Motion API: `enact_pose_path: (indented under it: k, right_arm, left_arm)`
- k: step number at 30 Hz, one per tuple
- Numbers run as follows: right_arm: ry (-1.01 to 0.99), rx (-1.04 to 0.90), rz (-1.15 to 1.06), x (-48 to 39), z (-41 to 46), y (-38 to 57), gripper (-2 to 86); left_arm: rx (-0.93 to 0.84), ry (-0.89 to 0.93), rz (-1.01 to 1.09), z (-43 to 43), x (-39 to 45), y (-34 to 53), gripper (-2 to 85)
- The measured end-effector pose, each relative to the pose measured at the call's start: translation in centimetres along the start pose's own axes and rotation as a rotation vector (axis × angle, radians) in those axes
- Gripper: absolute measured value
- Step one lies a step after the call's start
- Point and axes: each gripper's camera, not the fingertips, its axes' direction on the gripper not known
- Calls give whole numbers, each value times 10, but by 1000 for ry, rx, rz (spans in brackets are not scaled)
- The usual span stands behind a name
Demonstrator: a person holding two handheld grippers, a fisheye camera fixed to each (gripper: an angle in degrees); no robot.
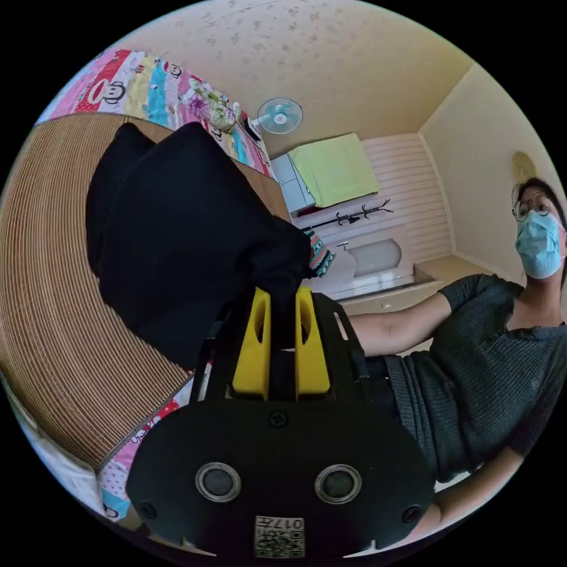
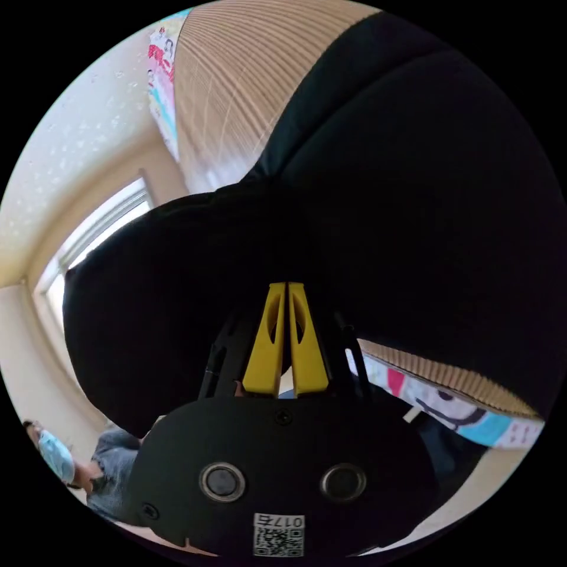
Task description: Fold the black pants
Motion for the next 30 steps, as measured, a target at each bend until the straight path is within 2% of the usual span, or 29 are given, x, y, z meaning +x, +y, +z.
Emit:
enact_pose_path:
  k: [2,4,6,8,10,13,15,17,19,22,23,25,27,30]
  right_arm:
    - [-96,14,-16,6,-15,0,3]
    - [-139,91,-3,19,-46,10,4]
    - [-131,228,77,48,-104,33,4]
    - [-68,324,178,78,-152,58,4]
    - [13,376,287,110,-197,88,4]
    - [61,444,408,152,-257,140,4]
    - [12,482,412,172,-285,169,6]
    - [-77,512,349,181,-296,182,8]
    - [-202,543,263,186,-300,188,12]
    - [-416,574,137,190,-291,185,24]
    - [-473,574,112,190,-285,180,37]
    - [-534,555,99,189,-275,167,72]
    - [-611,466,96,185,-257,142,135]
    - [-664,249,57,171,-231,104,236]
  left_arm:
    - [-75,-35,37,34,11,-19,70]
    - [-197,-60,30,76,11,-34,86]
    - [-334,-4,13,128,9,-43,84]
    - [-307,34,-12,142,5,-41,74]
    - [-251,-13,-110,141,-11,-33,81]
    - [-118,-174,-312,117,-49,-7,110]
    - [-21,-347,-452,91,-82,19,154]
    - [3,-441,-519,79,-108,37,195]
    - [6,-441,-563,74,-137,52,226]
    - [-49,-320,-612,86,-181,75,228]
    - [-76,-238,-637,95,-196,83,214]
    - [-17,-60,-680,101,-212,95,178]
    - [13,148,-825,112,-229,109,122]
    - [-40,310,-800,131,-217,105,90]
